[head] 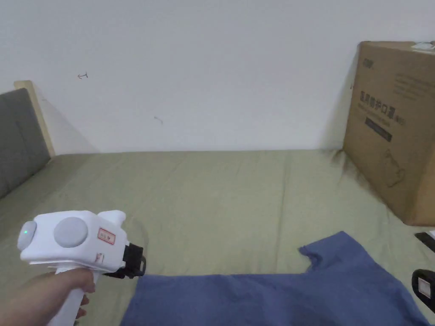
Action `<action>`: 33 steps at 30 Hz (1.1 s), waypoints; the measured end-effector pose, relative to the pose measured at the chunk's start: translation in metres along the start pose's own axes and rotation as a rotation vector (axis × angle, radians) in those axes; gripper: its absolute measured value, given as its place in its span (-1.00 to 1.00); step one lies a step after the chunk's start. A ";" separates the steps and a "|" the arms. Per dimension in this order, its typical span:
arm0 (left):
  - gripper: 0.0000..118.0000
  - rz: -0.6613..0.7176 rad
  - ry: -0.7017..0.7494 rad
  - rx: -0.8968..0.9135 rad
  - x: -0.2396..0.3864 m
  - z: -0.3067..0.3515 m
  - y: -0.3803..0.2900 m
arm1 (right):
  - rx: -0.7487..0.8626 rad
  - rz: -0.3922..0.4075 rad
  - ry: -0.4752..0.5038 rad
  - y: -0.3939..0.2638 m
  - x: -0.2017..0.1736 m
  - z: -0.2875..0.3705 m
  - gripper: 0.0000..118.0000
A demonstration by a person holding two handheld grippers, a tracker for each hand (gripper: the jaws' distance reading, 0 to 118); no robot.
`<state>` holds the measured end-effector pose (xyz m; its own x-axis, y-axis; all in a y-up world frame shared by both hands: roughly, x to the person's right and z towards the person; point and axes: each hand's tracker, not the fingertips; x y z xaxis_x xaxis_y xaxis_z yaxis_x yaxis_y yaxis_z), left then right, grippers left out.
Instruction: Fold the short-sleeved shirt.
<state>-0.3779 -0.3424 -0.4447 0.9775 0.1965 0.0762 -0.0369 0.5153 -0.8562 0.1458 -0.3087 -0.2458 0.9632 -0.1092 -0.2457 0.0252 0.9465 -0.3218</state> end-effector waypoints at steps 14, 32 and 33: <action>0.64 -0.097 0.142 -0.092 -0.054 -0.174 0.010 | -0.255 -0.034 -0.030 -0.045 0.026 -0.078 -1.00; -1.00 -0.064 0.033 0.228 -0.016 -0.075 -0.015 | -0.433 -0.219 -0.083 0.048 0.129 -0.245 -1.00; -1.00 -0.064 0.029 0.227 -0.012 -0.069 -0.018 | -0.531 -0.228 -0.052 0.046 0.140 -0.272 -1.00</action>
<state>-0.3743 -0.4118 -0.4659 0.9847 0.1352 0.1096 -0.0168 0.7007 -0.7133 0.2090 -0.3628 -0.5433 0.9612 -0.2651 -0.0756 0.1090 0.6173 -0.7791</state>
